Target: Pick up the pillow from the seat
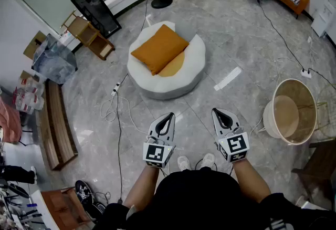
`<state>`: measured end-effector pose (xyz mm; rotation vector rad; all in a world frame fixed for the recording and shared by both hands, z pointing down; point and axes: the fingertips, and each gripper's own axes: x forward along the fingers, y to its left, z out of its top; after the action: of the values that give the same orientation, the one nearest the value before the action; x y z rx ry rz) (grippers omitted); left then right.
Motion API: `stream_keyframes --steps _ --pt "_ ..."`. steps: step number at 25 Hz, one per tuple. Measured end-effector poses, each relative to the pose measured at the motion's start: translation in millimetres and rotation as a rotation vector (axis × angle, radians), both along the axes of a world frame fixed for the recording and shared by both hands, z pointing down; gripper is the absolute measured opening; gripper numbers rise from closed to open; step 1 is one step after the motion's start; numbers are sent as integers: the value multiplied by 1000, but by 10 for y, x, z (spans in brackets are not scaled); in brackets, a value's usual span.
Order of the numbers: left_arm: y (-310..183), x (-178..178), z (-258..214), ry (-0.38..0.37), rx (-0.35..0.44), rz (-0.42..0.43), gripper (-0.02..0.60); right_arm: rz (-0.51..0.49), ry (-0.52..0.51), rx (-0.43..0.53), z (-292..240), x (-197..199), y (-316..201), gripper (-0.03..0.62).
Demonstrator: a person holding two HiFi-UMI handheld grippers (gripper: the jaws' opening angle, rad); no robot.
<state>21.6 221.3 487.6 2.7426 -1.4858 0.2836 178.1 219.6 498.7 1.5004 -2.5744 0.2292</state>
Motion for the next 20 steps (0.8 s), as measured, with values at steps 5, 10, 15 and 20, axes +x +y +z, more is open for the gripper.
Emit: stream_keyframes --steps 5,10,15,20 --pt "-79 -127 -80 13 18 2 12 11 48 19 -13 -134 -53 3" --pt "-108 -318 -61 16 -2 -8 12 17 95 16 -29 -275 -107 3" --pt "-107 -643 -45 69 -28 -26 12 49 67 25 -107 -433 -116 5" --pt "-39 -940 -25 92 -31 -20 12 70 81 64 -217 -683 -116 6"
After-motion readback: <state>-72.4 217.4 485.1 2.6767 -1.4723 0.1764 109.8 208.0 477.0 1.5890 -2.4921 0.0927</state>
